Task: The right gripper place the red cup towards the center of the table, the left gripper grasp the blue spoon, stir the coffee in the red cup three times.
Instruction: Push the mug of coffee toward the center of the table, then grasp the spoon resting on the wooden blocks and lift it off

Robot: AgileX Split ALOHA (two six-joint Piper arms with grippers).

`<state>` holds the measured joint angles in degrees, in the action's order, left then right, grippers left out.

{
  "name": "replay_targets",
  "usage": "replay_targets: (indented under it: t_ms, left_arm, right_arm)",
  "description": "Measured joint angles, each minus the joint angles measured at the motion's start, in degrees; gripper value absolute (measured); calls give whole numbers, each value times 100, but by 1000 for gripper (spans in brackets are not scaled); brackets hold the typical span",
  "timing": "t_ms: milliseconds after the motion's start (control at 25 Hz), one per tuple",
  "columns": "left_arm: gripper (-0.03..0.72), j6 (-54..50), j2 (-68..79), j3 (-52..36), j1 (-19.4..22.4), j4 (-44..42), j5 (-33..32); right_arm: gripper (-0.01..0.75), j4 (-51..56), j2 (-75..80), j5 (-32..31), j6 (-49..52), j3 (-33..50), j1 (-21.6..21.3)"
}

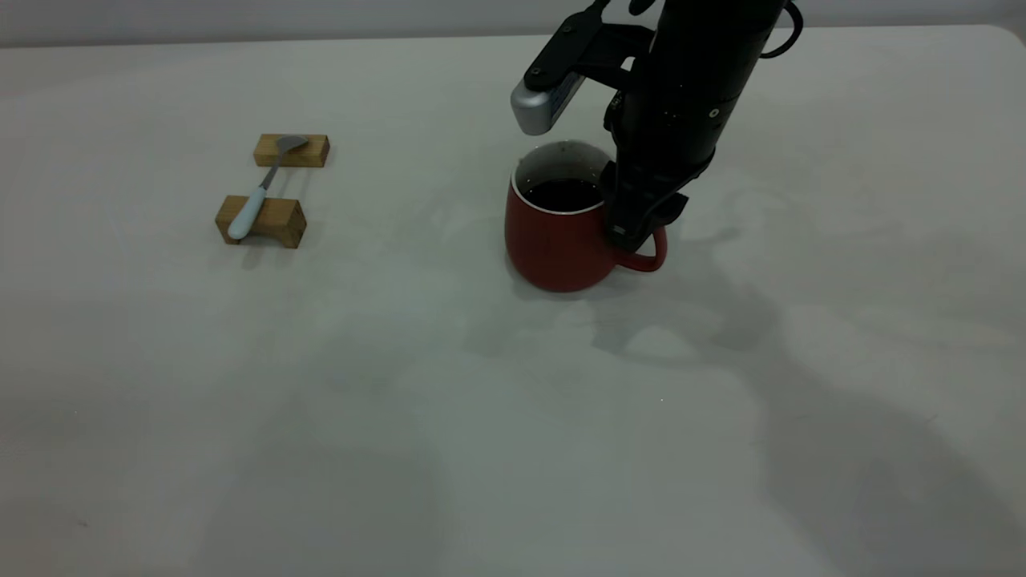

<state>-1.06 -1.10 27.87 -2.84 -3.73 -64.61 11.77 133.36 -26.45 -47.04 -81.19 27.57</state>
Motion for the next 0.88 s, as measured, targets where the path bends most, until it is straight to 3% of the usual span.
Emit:
replay_targets:
  t_ms: [120, 240, 400, 640, 880]
  left_arm:
    - [407, 0, 0, 0, 0, 0, 0]
    - [407, 0, 0, 0, 0, 0, 0]
    - [407, 0, 0, 0, 0, 0, 0]
    - [407, 0, 0, 0, 0, 0, 0]
    - [407, 0, 0, 0, 0, 0, 0]
  right_arm:
    - [632, 76, -111, -142, 44, 0, 0]
    - [716, 94, -484, -475, 166, 0, 0]
    - [727, 111, -1409, -1160, 735, 0, -73]
    - [724, -163, -3276, -2607, 2064, 0, -450]
    - [719, -555, -4563, -4235, 3082, 10, -483]
